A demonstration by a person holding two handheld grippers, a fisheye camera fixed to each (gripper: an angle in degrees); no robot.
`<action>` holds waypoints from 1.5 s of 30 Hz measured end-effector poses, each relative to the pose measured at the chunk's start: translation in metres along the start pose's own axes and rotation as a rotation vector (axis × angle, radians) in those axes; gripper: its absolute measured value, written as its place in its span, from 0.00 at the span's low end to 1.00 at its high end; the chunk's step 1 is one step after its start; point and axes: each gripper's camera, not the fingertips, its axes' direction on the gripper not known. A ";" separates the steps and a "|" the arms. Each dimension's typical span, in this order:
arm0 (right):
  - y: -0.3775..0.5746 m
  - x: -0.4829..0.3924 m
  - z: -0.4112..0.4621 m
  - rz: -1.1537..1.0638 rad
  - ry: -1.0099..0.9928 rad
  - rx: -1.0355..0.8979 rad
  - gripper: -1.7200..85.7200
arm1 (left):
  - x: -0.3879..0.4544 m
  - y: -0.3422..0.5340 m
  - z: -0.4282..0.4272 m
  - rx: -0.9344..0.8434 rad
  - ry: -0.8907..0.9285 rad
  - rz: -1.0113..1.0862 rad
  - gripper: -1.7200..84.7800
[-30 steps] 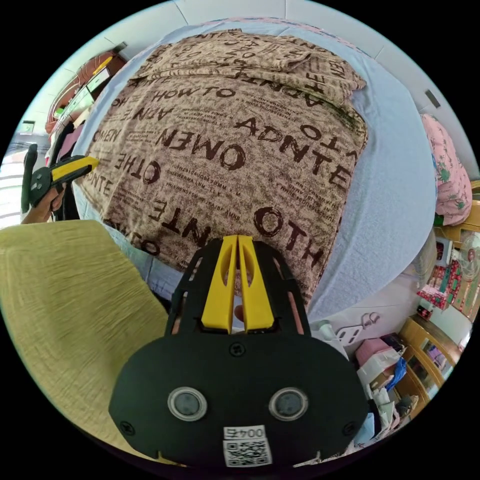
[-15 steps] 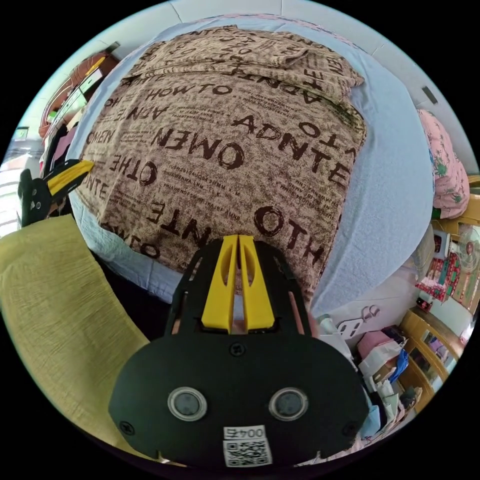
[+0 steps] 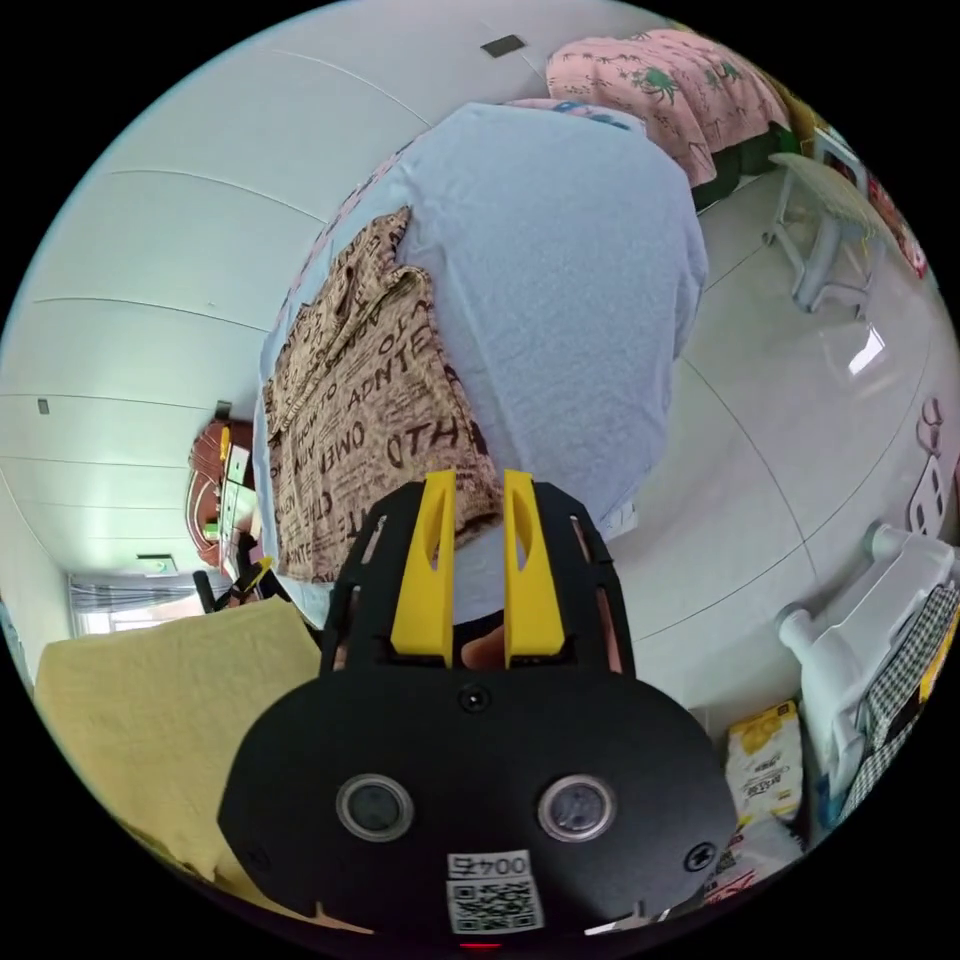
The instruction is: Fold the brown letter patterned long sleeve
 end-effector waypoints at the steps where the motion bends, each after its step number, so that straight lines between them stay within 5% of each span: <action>1: 0.003 0.002 0.002 0.005 -0.011 -0.003 0.13 | -0.008 0.004 -0.002 -0.001 0.015 -0.009 0.13; 7: 0.023 0.005 0.025 0.045 -0.102 0.040 0.15 | -0.045 0.028 -0.009 -0.006 0.102 -0.038 0.15; 16: 0.043 -0.018 0.040 0.032 0.040 0.028 0.07 | -0.067 0.035 -0.033 -0.011 0.118 -0.021 0.13; 20: 0.051 -0.059 0.065 -0.159 0.363 -0.038 0.08 | -0.066 0.040 -0.039 -0.015 0.030 0.018 0.11; 25: 0.070 -0.092 0.068 -0.307 0.450 -0.007 0.10 | -0.059 0.041 -0.046 -0.045 -0.025 0.074 0.10; 33: 0.138 -0.177 0.133 -0.902 0.665 -0.198 0.11 | -0.060 0.045 -0.056 -0.068 -0.023 0.070 0.09; 45: 0.161 -0.193 0.177 -1.157 0.783 -0.309 0.05 | -0.052 0.056 -0.062 -0.083 -0.039 0.066 0.09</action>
